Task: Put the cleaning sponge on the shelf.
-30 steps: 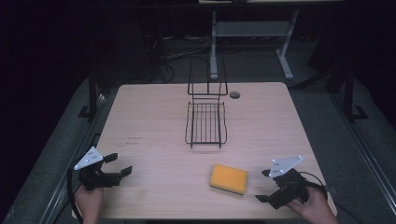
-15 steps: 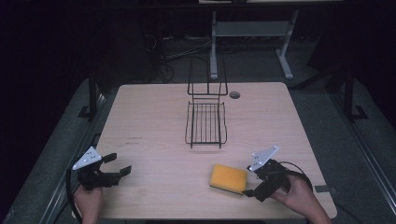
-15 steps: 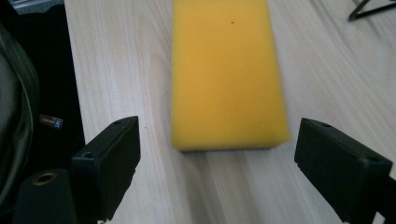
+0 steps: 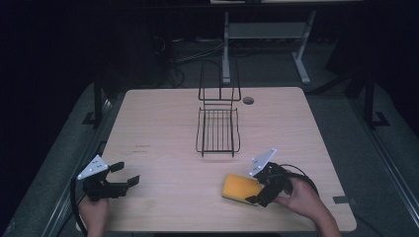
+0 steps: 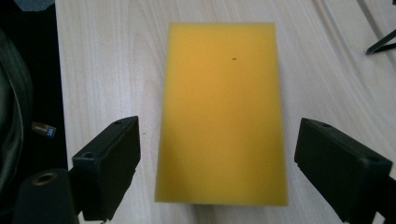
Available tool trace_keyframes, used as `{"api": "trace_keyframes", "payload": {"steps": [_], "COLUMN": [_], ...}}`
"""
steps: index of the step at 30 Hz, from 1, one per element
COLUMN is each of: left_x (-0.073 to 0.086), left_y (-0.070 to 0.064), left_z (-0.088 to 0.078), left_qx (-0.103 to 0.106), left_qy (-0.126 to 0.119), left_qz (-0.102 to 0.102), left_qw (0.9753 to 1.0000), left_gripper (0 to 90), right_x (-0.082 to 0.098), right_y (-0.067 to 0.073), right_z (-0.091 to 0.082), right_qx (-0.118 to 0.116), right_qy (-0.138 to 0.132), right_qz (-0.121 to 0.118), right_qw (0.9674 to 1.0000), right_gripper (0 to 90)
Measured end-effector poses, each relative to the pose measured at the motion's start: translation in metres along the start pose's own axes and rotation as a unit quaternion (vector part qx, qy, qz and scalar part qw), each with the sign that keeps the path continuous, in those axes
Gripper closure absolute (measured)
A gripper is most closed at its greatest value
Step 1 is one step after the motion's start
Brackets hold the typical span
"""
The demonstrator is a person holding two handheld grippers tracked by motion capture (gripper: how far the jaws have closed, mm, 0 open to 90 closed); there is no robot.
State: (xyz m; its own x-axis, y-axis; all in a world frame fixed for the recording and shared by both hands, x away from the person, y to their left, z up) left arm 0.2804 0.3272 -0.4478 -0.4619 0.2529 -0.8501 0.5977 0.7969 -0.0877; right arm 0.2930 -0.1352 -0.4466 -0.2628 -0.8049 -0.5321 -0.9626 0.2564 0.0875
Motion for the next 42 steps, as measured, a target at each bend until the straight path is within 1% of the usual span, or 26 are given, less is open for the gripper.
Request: {"api": "trace_keyframes", "payload": {"steps": [5, 9, 12, 15, 20, 25, 28, 31, 33, 35, 38, 42], "left_x": [0.000, 0.000, 0.000, 0.000, 0.000, 0.000, 0.000, 0.000, 0.000, 0.000, 0.000, 0.000], "left_y": [0.000, 0.000, 0.000, 0.000, 0.000, 0.000, 0.001, 0.001, 0.001, 0.001, 0.001, 0.001], "left_z": [0.001, 0.000, 0.000, 0.000, 0.000, 0.000, 0.000, 0.000, -0.001, -0.001, -0.001, -0.001], "left_qx": [0.000, 0.000, -0.001, -0.001, 0.000, 0.000, 0.000, 0.000, 0.000, 0.000, 0.000, 0.000], "left_qy": [0.002, 0.001, 0.000, 0.000, -0.001, -0.001, -0.001, -0.001, -0.001, -0.001, -0.002, -0.003], "left_qz": [0.001, 0.001, 0.000, 0.000, 0.000, 0.000, 0.000, 0.000, 0.000, 0.000, 0.001, 0.000], "left_qw": [1.0000, 1.0000, 1.0000, 1.0000, 1.0000, 1.0000, 1.0000, 1.0000, 1.0000, 1.0000, 1.0000, 1.0000], "left_gripper": [14.1, 14.1, 14.1, 14.1, 14.0, 14.1, 14.0, 14.1, 14.0, 14.1, 14.1, 14.1], "right_x": [-0.002, -0.007, -0.011, -0.014, -0.017, -0.018, -0.019, -0.019, -0.019, -0.019, -0.020, -0.020], "right_y": [-0.003, -0.004, -0.003, -0.003, -0.004, -0.005, -0.006, -0.007, -0.007, -0.008, -0.007, -0.007], "right_z": [0.005, 0.007, 0.009, 0.011, 0.015, 0.020, 0.023, 0.026, 0.027, 0.030, 0.033, 0.035], "right_qx": [-0.001, -0.004, -0.003, -0.004, -0.007, -0.008, -0.008, -0.007, -0.006, -0.005, -0.003, -0.002], "right_qy": [0.013, 0.017, 0.026, 0.028, 0.028, 0.039, 0.044, 0.044, 0.048, 0.050, 0.058, 0.059], "right_qz": [-0.008, -0.012, -0.013, -0.019, -0.021, -0.016, -0.018, -0.019, -0.016, -0.023, -0.023, -0.024], "right_qw": [0.9999, 0.9998, 0.9996, 0.9994, 0.9994, 0.9991, 0.9988, 0.9988, 0.9987, 0.9985, 0.9980, 0.9980], "right_gripper": [14.0, 14.1, 14.1, 14.1, 14.1, 14.1, 14.1, 14.0, 14.1, 14.1, 14.0, 14.1]}}
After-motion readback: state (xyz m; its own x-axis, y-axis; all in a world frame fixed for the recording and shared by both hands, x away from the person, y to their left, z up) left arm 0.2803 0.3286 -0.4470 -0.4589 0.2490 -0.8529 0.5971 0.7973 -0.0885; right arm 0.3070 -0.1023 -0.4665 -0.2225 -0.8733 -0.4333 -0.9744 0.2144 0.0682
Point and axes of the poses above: each handheld gripper's, and its own axes: z roughly forward along the jaws, x roughly out of its underside, y roughly to its left, the point moved 3 cm from there along z, roughly forward along the jaws, and after that the axes turned 2 degrees about -x, right-handed, at the moved point
